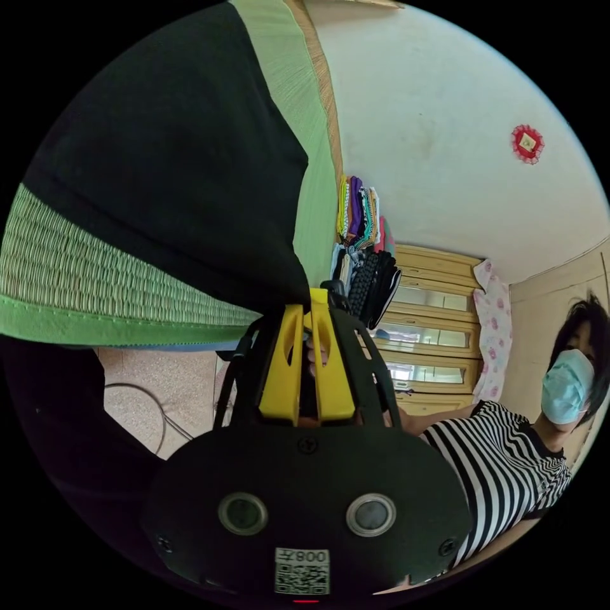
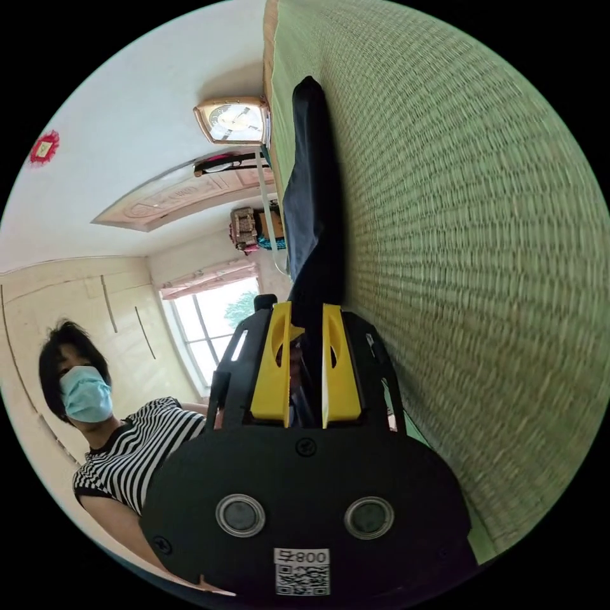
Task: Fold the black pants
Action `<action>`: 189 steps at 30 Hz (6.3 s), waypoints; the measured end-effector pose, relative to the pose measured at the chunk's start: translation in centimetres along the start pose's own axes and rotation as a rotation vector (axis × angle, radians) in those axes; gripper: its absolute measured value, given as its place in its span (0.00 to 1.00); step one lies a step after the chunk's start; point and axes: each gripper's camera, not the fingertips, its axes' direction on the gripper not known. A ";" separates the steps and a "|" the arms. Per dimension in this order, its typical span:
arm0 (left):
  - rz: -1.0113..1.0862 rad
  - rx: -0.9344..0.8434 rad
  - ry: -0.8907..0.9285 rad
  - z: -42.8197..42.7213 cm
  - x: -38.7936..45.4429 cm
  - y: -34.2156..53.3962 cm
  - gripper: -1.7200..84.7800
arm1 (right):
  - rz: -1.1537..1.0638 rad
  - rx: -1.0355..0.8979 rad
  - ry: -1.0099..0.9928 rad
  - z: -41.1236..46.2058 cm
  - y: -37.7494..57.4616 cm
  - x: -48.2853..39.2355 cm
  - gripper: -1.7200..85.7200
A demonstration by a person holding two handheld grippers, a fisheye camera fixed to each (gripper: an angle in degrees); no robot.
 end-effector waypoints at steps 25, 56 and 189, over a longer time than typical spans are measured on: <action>0.084 -0.026 -0.151 -0.4 -2.4 0.7 0.04 | 0.036 0.008 0.176 0.3 1.2 -1.5 0.15; -0.243 0.503 0.201 -19.8 -11.3 5.4 0.12 | -0.052 -0.020 0.024 8.8 -2.6 -11.1 0.05; -0.144 0.163 -0.054 -12.1 -7.0 1.4 0.13 | -0.027 -0.032 0.371 9.8 2.7 -2.8 0.05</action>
